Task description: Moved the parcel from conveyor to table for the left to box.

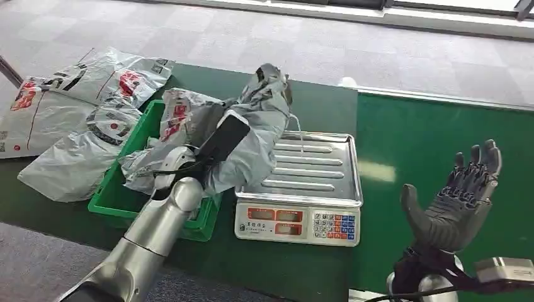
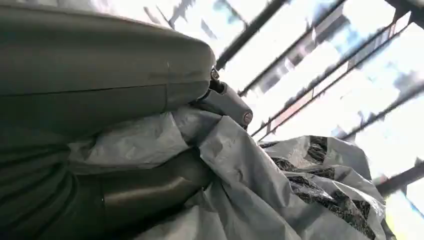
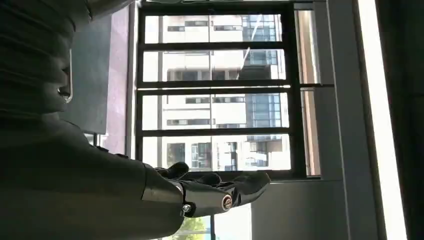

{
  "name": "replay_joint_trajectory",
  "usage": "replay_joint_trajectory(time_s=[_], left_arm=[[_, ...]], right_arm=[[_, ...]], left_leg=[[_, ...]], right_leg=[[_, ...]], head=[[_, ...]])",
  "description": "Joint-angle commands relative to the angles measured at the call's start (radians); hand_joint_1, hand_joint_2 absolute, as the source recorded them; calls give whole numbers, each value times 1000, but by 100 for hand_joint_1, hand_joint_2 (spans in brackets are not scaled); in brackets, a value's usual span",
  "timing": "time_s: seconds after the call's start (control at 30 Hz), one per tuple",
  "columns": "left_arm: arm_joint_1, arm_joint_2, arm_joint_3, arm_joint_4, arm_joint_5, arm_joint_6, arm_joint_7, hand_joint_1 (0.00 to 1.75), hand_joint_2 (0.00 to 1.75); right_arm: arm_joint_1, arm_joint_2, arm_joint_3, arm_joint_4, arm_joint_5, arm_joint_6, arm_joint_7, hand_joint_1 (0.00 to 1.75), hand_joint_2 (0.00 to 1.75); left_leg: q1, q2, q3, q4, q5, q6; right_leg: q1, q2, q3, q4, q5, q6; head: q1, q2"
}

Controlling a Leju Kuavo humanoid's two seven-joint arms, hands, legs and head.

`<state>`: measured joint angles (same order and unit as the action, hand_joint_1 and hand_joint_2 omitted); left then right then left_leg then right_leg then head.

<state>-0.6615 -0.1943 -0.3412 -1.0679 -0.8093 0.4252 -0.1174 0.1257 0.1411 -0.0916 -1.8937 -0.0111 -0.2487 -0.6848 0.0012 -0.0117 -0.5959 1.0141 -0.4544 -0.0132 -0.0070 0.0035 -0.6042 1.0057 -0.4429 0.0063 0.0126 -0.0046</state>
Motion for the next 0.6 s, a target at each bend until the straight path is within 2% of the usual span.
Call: replay_joint_trajectory(time_s=[0.03, 0.1, 0.27, 0.3, 0.33, 0.43, 0.6], left_arm=[[-24, 130, 173, -214, -148, 143, 51, 175, 175], [-16, 163, 224, -227, -147, 174, 57, 175, 175], [20, 206, 346, -268, -96, 199, 22, 175, 175], [24, 211, 355, -269, -98, 198, 20, 31, 175], [28, 210, 364, -267, -98, 196, 19, 0, 175], [37, 204, 367, -248, -79, 176, 8, 0, 175], [40, 199, 364, -244, -78, 179, 3, 0, 175]], right_arm=[[36, 11, -24, -16, -8, -5, -5, 0, 175], [38, 9, -20, -2, -7, -6, -7, 0, 175], [10, 1, -21, 27, -9, 5, -13, 0, 175], [3, -1, -20, 30, -8, 9, -11, 0, 175], [-4, -2, -18, 34, -7, 13, -8, 0, 175], [-18, -2, -15, 46, -3, 20, -2, 0, 175], [-21, -1, -14, 50, -3, 20, -2, 0, 175]], left_leg=[[0, 5, 2, -1, -1, -1], [1, 4, 2, -1, 0, -1], [1, 11, 6, -4, -1, -1], [1, 8, 4, -2, 0, -1], [1, 9, 6, -3, 0, -1], [1, 5, 3, -2, 0, -1], [1, 5, 4, -3, 0, -1]], right_leg=[[0, 4, 0, 0, 0, -1], [1, 2, 1, -1, 0, -1], [1, 9, 3, -3, 2, -1], [1, 6, 1, -1, 1, -1], [1, 7, 3, -2, 1, -2], [1, 4, 2, -1, 1, -1], [1, 3, 3, -2, 1, -1]], head=[[0, 0], [0, 0], [0, 0], [0, 0], [0, 0], [0, 0], [0, 0]])
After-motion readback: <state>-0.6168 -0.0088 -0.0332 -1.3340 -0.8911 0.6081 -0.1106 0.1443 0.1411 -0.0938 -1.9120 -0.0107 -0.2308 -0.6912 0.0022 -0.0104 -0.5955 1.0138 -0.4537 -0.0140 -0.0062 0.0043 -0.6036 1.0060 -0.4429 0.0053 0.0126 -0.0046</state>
